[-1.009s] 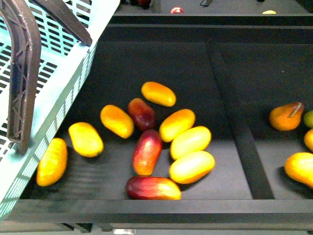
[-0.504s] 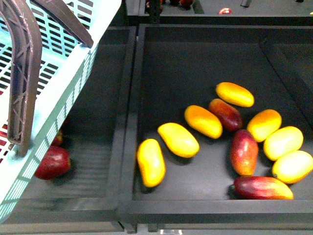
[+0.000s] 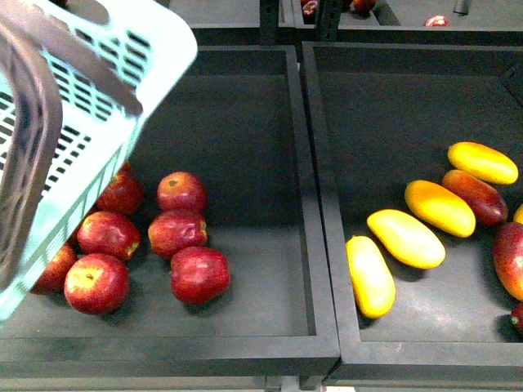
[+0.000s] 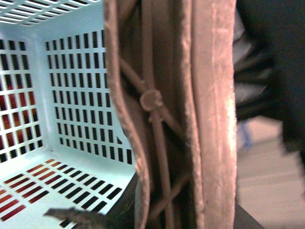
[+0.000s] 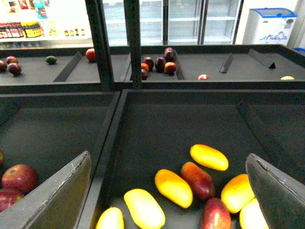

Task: Pick mango and avocado into basket

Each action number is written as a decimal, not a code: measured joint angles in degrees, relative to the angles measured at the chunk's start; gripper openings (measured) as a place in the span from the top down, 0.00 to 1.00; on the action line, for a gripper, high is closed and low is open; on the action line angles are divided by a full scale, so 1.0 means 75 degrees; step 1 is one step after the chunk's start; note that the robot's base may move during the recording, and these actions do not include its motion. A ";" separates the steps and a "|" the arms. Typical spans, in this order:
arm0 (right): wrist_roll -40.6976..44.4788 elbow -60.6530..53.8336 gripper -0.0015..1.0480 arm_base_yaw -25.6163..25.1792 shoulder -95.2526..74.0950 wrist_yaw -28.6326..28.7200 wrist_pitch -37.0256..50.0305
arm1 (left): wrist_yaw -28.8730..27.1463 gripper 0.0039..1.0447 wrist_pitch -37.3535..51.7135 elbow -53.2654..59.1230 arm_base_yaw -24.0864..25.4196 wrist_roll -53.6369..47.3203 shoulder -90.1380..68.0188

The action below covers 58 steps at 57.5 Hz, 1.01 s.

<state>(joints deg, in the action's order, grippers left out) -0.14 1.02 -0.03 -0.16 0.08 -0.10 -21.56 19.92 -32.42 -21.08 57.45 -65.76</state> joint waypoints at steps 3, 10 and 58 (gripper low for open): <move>0.0000 0.0000 0.08 0.0000 0.0003 -0.0006 0.0000 | 0.0694 0.86 -0.0799 -0.0388 0.0087 -0.0933 -0.0297; 0.0000 0.0000 0.08 0.0000 0.0000 -0.0003 0.0000 | 0.1836 0.86 -0.0734 -0.0702 0.0286 -0.2591 -0.1125; 0.0000 0.0000 0.08 0.0000 0.0000 -0.0009 0.0000 | 0.6417 0.87 -0.0350 -0.3346 -0.0816 -0.3710 -0.3261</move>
<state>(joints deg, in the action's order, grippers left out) -0.14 1.02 -0.03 -0.16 0.01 -0.10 26.57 17.30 -57.52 -27.20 29.63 -90.21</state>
